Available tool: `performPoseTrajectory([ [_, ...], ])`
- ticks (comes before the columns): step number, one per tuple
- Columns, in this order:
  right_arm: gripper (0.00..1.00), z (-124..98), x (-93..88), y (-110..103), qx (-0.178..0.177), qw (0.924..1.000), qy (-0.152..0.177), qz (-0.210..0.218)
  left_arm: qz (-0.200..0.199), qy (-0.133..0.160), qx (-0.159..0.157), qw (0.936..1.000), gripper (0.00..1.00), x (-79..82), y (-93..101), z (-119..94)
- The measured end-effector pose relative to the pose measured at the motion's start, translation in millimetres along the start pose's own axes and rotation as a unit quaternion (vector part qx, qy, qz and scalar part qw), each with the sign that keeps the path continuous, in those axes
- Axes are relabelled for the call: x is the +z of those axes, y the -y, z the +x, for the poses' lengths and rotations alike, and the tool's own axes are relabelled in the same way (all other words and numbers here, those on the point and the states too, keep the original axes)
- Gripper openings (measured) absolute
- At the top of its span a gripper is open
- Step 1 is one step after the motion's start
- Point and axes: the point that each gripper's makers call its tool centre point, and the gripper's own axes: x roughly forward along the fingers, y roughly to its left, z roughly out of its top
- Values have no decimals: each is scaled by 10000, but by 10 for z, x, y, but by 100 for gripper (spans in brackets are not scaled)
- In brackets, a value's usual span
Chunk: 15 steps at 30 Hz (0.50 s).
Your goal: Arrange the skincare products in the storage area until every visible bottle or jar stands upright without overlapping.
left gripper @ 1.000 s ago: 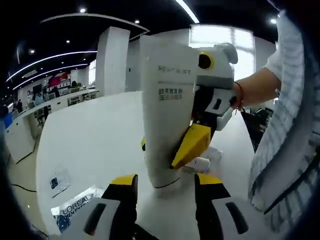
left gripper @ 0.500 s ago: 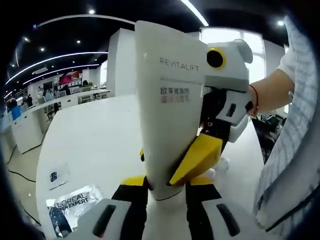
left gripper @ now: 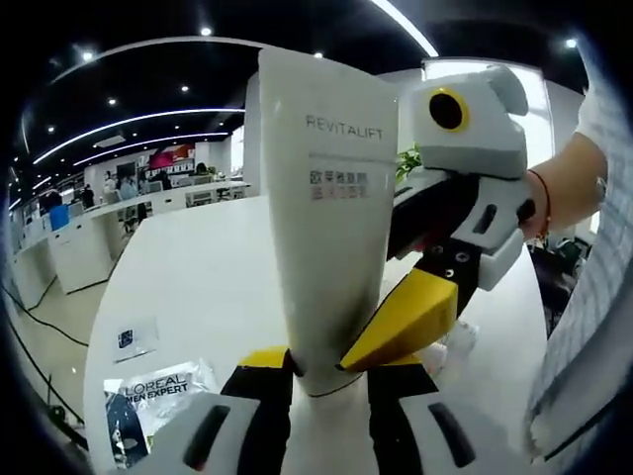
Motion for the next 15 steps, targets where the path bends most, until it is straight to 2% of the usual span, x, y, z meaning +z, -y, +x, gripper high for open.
performPoseTrajectory([
  [5, 32, -300, -16, 126, -321, 9986, 283, 302, -44, 19, 178, 9998, 29, 33, -67, 58],
  [9, 32, -587, -121, 198, -547, 9967, 411, 429, -109, 17, 432, 9990, 29, 61, -140, 108],
  [12, 32, -821, -265, 243, -651, 9949, 425, 635, -283, 91, 761, 9967, 29, 83, -233, 146],
  [15, 31, -1087, -431, 315, -874, 9921, 409, 797, -340, 87, 913, 9952, 29, 98, -280, 193],
])
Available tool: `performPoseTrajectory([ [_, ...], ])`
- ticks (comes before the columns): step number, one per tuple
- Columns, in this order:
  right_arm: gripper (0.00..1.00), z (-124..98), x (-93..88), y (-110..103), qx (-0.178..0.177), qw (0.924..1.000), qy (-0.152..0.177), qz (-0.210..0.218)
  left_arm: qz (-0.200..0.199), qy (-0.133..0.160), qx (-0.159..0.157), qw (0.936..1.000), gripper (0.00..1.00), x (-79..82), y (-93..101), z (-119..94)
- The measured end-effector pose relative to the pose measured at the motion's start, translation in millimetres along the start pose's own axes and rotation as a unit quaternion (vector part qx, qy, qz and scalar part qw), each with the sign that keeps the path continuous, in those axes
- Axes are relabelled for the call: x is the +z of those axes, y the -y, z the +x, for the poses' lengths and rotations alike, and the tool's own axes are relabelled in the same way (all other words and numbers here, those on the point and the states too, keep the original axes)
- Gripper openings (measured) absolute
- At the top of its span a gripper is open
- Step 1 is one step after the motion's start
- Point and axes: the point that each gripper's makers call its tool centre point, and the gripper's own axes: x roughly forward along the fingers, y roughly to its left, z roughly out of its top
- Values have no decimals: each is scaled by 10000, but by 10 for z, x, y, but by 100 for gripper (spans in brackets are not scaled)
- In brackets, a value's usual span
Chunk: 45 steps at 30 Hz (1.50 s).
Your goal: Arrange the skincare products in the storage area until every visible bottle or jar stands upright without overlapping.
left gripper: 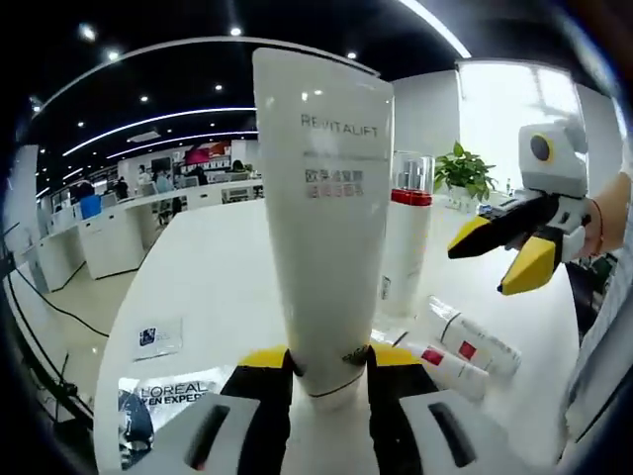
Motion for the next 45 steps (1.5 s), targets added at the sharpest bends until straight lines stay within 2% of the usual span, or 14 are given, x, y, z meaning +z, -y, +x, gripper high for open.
performPoseTrajectory([
  [4, 31, -227, -129, 150, -260, 9988, 110, 392, 16, -1, 178, 9998, 30, 53, -69, 160],
  [7, 30, -356, -249, 223, -341, 9982, 61, 482, 26, -8, 338, 9994, 30, 84, -125, 265],
  [11, 29, -518, -454, 358, -658, 9959, -76, 613, 46, 1, 463, 9989, 30, 125, -162, 373],
  [19, 29, -820, -686, 505, -985, 9914, -210, 833, 118, -45, 423, 9990, 30, 142, -175, 527],
  [23, 29, -944, -794, 558, -1149, 9872, -227, 1078, 73, -36, 331, 9994, 30, 164, -109, 595],
  [32, 29, -1011, -807, 537, -1220, 9867, -241, 1042, 278, -122, 10, 9995, 30, 199, 170, 705],
  [45, 28, -1045, -854, 475, -1228, 9871, -319, 979, 237, -145, 57, 9996, 30, 196, 291, 701],
])
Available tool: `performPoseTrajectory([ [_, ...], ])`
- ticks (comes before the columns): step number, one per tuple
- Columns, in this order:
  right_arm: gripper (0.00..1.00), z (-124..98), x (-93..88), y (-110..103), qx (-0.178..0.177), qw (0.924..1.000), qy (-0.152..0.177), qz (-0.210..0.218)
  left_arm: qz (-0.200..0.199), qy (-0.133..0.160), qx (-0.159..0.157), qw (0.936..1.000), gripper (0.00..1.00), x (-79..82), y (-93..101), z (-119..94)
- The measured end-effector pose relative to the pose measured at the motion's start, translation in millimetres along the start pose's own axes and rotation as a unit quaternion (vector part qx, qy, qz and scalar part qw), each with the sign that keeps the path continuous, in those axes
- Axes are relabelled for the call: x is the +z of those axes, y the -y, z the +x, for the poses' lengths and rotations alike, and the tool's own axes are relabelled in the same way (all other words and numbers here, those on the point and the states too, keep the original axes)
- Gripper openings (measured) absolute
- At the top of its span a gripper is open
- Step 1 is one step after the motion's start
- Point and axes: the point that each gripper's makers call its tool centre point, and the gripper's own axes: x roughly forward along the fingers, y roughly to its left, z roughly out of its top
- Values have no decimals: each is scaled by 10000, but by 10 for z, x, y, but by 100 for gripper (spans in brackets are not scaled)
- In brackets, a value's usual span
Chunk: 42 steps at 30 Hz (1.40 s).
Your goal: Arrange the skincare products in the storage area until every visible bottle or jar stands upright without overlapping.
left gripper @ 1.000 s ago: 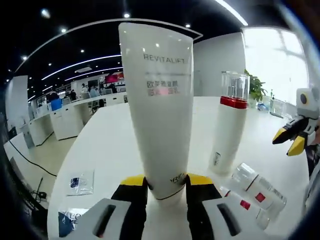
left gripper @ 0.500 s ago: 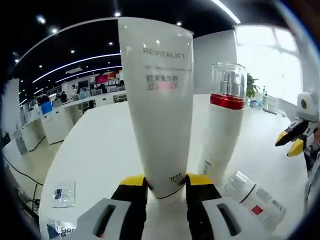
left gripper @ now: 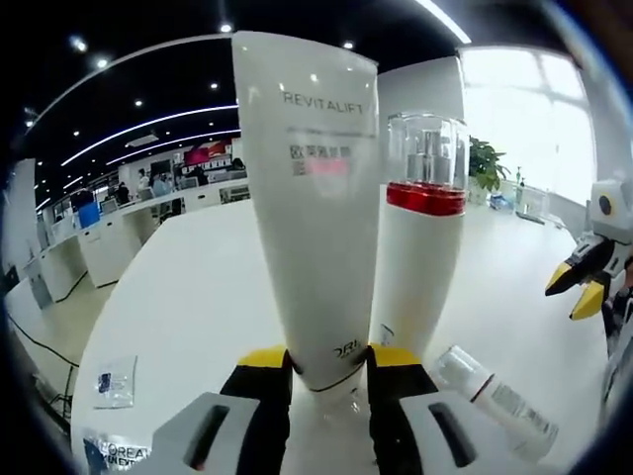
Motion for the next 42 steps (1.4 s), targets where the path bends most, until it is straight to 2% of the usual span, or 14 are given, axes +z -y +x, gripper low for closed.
performPoseTrajectory([
  [11, 28, -39, -51, -8, -3, 10000, -26, -16, 37, -159, -16, 9999, 29, -16, 41, -34],
  [12, 28, -49, -69, -13, 4, 10000, -39, -24, -90, -102, -31, 9999, 30, 15, 34, -80],
  [14, 27, -55, -89, -16, 11, 10000, -75, -46, -86, -38, -45, 9999, 30, 44, 30, -118],
  [18, 27, -60, -122, 8, -16, 9998, -164, -106, 120, -41, -147, 9998, 30, 53, 18, -176],
  [25, 27, -21, -62, -38, 54, 9997, -141, -213, 520, -116, -440, 9976, 29, 28, 41, -126],
  [31, 27, 7, -89, -80, 113, 9993, -208, -302, 460, -168, -532, 9974, 28, 28, 23, -115],
  [35, 27, 41, -86, -98, 157, 9993, -208, -278, 251, -191, -401, 9987, 32, -10, -43, -232],
  [38, 27, 83, -69, -110, 202, 9993, -198, -261, -127, -130, -210, 9996, 33, -27, -123, -421],
  [41, 27, 153, -73, -127, 267, 9990, -236, -265, -737, -127, -94, 9972, 32, -30, -132, -584],
  [42, 27, 173, -76, -135, 287, 9989, -253, -262, -1082, -164, -121, 9939, 31, -40, -82, -650],
])
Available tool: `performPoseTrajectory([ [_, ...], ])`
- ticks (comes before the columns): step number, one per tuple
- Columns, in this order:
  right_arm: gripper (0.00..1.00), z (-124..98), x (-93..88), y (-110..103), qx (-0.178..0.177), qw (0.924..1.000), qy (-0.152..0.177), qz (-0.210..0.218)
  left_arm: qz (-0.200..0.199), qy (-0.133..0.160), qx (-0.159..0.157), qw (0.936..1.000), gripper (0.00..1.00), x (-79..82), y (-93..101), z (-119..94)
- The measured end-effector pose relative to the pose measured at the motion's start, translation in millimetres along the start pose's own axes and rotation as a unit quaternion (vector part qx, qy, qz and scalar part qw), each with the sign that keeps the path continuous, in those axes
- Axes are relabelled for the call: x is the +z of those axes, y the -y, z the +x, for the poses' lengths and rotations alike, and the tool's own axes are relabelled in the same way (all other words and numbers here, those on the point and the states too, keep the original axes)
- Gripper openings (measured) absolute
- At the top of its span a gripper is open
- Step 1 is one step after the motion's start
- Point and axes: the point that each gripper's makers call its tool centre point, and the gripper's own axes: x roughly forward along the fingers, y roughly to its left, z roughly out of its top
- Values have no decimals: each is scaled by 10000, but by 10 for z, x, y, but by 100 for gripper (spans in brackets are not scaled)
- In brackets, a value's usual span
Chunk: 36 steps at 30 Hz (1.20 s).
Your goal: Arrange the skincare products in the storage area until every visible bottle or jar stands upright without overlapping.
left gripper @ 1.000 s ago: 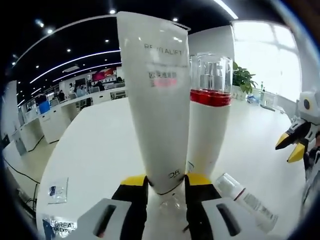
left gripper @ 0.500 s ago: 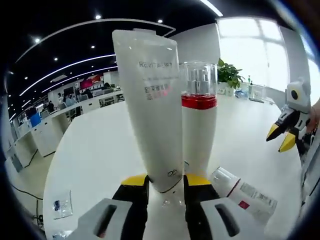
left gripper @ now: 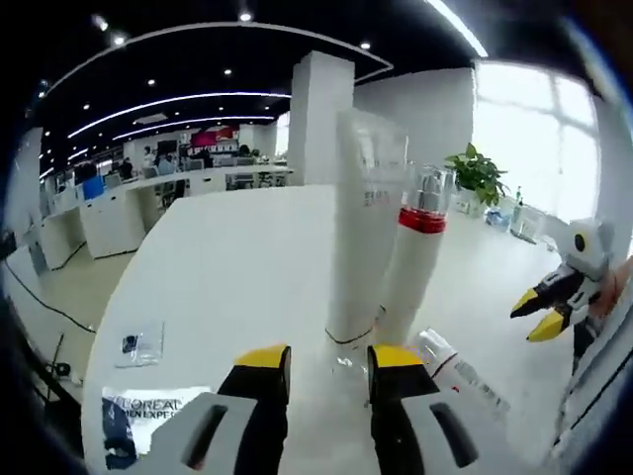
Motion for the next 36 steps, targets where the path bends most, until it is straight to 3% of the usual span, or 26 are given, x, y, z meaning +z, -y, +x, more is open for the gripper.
performPoseTrajectory([
  [3, 27, 68, 20, -34, 88, 10000, -11, -12, -638, -256, -215, 9974, 29, -118, 173, -68],
  [6, 27, 106, 50, -62, 159, 9999, -6, -55, -847, -598, -207, 9944, 29, -255, 293, -77],
  [8, 27, 122, 66, -77, 197, 9998, -2, -89, -862, -611, -182, 9942, 29, -259, 333, -71],
  [12, 27, 138, 84, -69, 236, 9996, 4, -144, -1074, -946, -196, 9895, 30, -321, 427, -44],
  [14, 27, 140, 81, -68, 243, 9996, 1, -146, -971, -1188, -79, 9881, 30, -384, 480, -19],
  [17, 27, 135, 65, -73, 264, 9995, -27, -162, -735, -1271, 180, 9890, 30, -411, 464, 26],
  [22, 27, 118, 41, -69, 277, 9995, -28, -151, -288, -1640, 406, 9852, 28, -505, 465, 68],
  [36, 27, 142, 74, -87, 367, 9993, 30, -92, 326, -1957, 279, 9797, 21, -563, 397, -93],
])
